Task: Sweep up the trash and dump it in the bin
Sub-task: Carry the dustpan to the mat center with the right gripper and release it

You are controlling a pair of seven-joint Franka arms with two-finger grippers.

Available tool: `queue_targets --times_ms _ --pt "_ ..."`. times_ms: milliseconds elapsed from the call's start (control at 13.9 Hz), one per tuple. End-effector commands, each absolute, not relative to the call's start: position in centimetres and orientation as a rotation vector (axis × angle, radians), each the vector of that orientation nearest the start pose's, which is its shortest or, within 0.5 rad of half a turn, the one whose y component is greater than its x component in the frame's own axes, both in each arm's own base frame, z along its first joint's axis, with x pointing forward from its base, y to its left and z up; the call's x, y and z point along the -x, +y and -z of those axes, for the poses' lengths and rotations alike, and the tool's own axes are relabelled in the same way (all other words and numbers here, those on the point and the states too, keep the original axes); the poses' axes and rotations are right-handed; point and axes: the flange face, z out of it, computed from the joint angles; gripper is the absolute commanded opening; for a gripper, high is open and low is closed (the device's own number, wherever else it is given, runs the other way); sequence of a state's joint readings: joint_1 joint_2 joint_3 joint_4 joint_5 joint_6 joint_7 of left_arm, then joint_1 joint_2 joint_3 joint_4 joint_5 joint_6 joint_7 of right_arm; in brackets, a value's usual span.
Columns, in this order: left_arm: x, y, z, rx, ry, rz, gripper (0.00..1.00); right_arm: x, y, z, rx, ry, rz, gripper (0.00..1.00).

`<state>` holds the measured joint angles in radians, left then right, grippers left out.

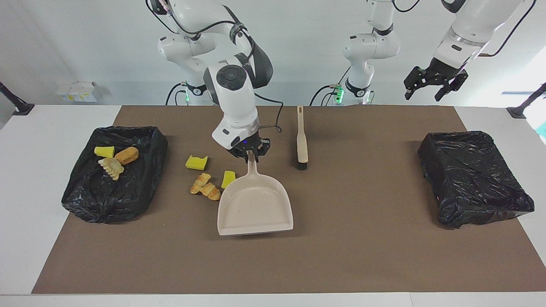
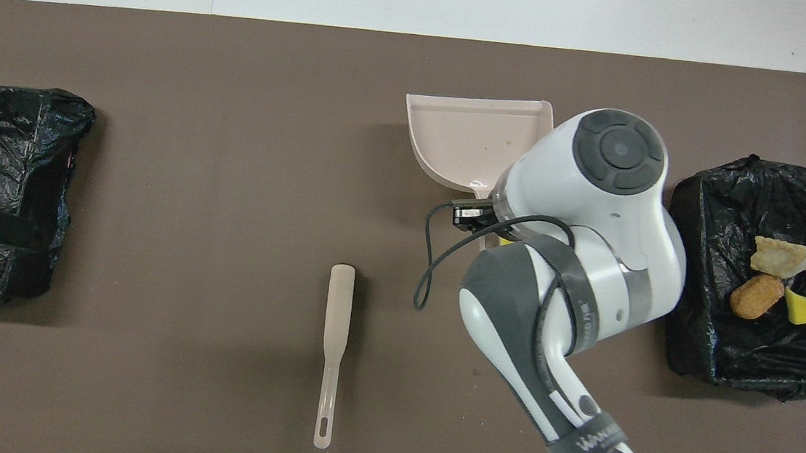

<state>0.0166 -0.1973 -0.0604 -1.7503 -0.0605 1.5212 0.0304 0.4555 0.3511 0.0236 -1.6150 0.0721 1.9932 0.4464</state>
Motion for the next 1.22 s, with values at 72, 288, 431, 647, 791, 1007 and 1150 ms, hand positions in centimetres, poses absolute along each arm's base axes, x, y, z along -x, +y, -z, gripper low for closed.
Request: queue_targets --times_ms 72,288,431,647,791,1007,1150 --pt "-48.2 -3.1 -64.4 3.171 0.12 -0.047 1.0 -61.9 36.8 -39.0 3.045 0.152 0.037 0.0" --pt "-48.3 -3.1 -64.4 3.171 0.12 -0.045 1.0 -63.2 39.1 -37.8 3.032 0.179 0.088 0.0" --pt "-48.3 -3.1 -64.4 3.171 0.12 -0.045 1.0 -63.1 39.3 -37.3 3.027 0.178 0.085 0.0" --pt "-48.2 -3.1 -64.4 3.171 0.12 -0.047 1.0 -63.0 39.5 -37.9 3.02 0.167 0.106 1.0" --pt "-48.2 -3.1 -64.4 3.171 0.123 -0.047 1.0 -62.6 39.4 -38.6 3.021 0.15 0.098 1.0" --pt "-48.2 -3.1 -64.4 3.171 0.121 -0.047 1.0 -61.0 38.7 -40.9 3.019 0.147 0.066 1.0" --pt "-48.2 -3.1 -64.4 3.171 0.123 -0.047 1.0 -58.7 37.8 -41.6 3.031 0.147 0.013 1.0"
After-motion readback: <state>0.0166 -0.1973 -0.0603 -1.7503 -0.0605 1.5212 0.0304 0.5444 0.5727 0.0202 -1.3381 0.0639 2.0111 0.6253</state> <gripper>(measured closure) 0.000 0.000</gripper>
